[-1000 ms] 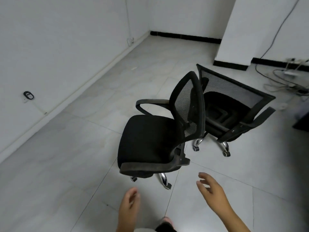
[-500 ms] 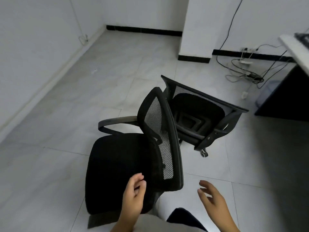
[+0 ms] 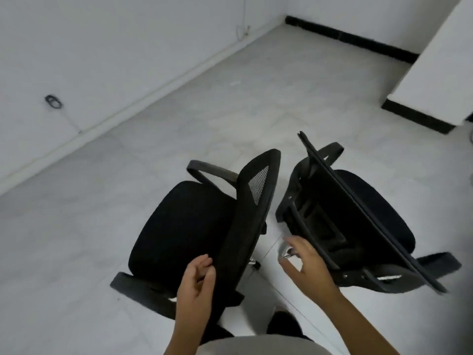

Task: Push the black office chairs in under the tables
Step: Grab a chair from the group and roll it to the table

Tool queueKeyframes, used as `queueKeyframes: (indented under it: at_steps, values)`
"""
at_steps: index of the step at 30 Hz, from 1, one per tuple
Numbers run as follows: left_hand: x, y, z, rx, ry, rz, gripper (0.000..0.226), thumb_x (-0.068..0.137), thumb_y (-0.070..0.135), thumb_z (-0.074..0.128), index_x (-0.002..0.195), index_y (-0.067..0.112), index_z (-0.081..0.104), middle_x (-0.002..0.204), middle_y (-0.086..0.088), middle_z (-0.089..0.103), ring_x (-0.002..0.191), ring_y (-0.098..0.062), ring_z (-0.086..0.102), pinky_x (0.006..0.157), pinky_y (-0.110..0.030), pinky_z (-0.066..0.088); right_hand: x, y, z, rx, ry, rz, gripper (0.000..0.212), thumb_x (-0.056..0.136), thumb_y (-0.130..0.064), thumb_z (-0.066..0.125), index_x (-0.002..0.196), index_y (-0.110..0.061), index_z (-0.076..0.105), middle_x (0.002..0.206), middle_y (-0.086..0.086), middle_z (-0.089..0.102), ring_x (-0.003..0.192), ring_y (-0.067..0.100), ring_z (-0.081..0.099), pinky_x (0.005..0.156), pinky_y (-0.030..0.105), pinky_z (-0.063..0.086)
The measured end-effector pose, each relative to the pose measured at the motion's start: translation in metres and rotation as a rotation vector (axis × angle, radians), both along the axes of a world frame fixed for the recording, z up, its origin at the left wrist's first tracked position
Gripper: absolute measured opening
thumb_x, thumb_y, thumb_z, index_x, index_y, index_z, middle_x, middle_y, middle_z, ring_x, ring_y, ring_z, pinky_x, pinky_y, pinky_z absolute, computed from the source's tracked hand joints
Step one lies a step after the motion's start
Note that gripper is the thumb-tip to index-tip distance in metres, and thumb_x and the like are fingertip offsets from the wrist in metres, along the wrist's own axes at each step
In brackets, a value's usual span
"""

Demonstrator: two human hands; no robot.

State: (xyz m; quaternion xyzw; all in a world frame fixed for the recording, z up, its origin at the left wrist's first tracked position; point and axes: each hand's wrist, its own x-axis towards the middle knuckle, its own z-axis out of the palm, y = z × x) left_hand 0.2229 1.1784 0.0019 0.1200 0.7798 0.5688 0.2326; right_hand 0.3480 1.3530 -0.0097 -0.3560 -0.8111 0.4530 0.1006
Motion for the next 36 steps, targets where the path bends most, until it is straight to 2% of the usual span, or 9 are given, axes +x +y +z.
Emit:
queueKeyframes:
  at_steps: [3, 7, 13, 17, 19, 22, 27, 30, 36]
  values:
    - [0.029, -0.011, -0.001, -0.169, 0.156, 0.018, 0.021, 0.087, 0.007, 0.058, 0.103, 0.02, 0.059, 0.095, 0.01, 0.061, 0.09, -0.004, 0.058, 0.067, 0.001, 0.041, -0.03, 0.032, 0.015, 0.369, -0.021, 0.339, 0.053, 0.072, -0.016, 0.077, 0.12, -0.005, 0.058, 0.133, 0.016, 0.049, 0.127, 0.032, 0.039, 0.103, 0.047, 0.034]
    - [0.053, -0.014, 0.003, -0.544, 0.426, -0.104, 0.022, 0.077, 0.021, 0.072, 0.097, 0.01, 0.069, 0.09, 0.004, 0.067, 0.084, -0.015, 0.063, 0.071, -0.019, 0.047, -0.074, 0.054, 0.024, 0.755, -0.089, 0.699, 0.056, 0.053, -0.027, 0.087, 0.101, -0.004, 0.069, 0.112, 0.024, 0.065, 0.115, 0.048, 0.051, 0.094, 0.069, 0.029]
    - [0.036, -0.022, -0.002, -0.75, 0.868, -0.106, 0.058, 0.083, 0.056, 0.031, 0.067, 0.019, 0.074, 0.06, 0.01, 0.067, 0.05, -0.006, 0.062, 0.046, -0.012, 0.044, -0.107, 0.061, 0.024, 1.056, -0.003, 0.936, 0.053, 0.034, -0.058, 0.081, 0.062, -0.015, 0.068, 0.06, 0.003, 0.064, 0.054, 0.022, 0.063, 0.067, 0.033, 0.054]
    - [0.02, -0.051, -0.005, -0.762, 0.936, -0.056, 0.076, 0.093, 0.056, 0.011, 0.071, 0.022, 0.075, 0.059, 0.012, 0.066, 0.049, -0.003, 0.061, 0.047, -0.013, 0.044, -0.109, 0.041, 0.012, 1.142, 0.123, 0.846, 0.048, 0.049, -0.061, 0.067, 0.057, -0.013, 0.066, 0.056, 0.004, 0.062, 0.051, 0.022, 0.061, 0.066, 0.03, 0.03]
    - [0.009, -0.054, 0.0, -0.833, 0.909, -0.085, 0.061, 0.084, 0.064, 0.033, 0.068, 0.023, 0.075, 0.055, 0.01, 0.066, 0.044, -0.002, 0.06, 0.042, -0.009, 0.043, -0.109, 0.023, 0.01, 1.141, 0.175, 0.8, 0.049, 0.06, -0.061, 0.055, 0.055, -0.013, 0.065, 0.053, 0.004, 0.06, 0.048, 0.022, 0.059, 0.064, 0.03, 0.032]
    - [-0.007, -0.045, 0.003, -0.911, 0.924, -0.072, 0.047, 0.053, 0.067, 0.069, 0.059, 0.02, 0.073, 0.047, 0.007, 0.064, 0.04, -0.003, 0.058, 0.041, -0.008, 0.043, -0.112, -0.002, 0.011, 1.064, 0.148, 0.836, 0.048, 0.044, -0.059, 0.078, 0.054, -0.014, 0.065, 0.052, 0.001, 0.06, 0.047, 0.02, 0.059, 0.053, 0.025, 0.047]
    - [-0.038, -0.061, -0.002, -0.826, 1.024, 0.031, 0.082, 0.085, 0.067, 0.009, 0.052, 0.021, 0.068, 0.044, 0.011, 0.06, 0.038, -0.005, 0.057, 0.043, -0.008, 0.042, -0.121, 0.024, 0.004, 0.997, 0.177, 0.864, 0.047, 0.066, -0.063, 0.063, 0.057, -0.018, 0.066, 0.049, -0.004, 0.057, 0.044, 0.011, 0.055, 0.049, 0.016, 0.042]
    - [-0.054, -0.067, -0.001, -0.802, 1.024, 0.036, 0.085, 0.087, 0.066, 0.005, 0.05, 0.021, 0.067, 0.043, 0.011, 0.06, 0.037, -0.006, 0.056, 0.044, -0.009, 0.042, -0.133, 0.047, -0.002, 1.094, 0.32, 0.782, 0.072, 0.086, -0.063, 0.022, 0.048, -0.014, 0.059, 0.043, 0.001, 0.051, 0.037, 0.016, 0.051, 0.052, 0.021, 0.029]
    - [-0.079, -0.049, -0.005, -0.797, 0.965, 0.077, 0.085, 0.086, 0.068, 0.012, 0.05, 0.012, 0.066, 0.042, 0.002, 0.06, 0.036, -0.015, 0.057, 0.045, -0.015, 0.046, -0.175, 0.065, -0.01, 1.094, 0.42, 0.805, 0.075, 0.091, -0.059, 0.017, 0.045, -0.014, 0.054, 0.04, -0.001, 0.049, 0.034, 0.013, 0.046, 0.04, 0.013, 0.034]
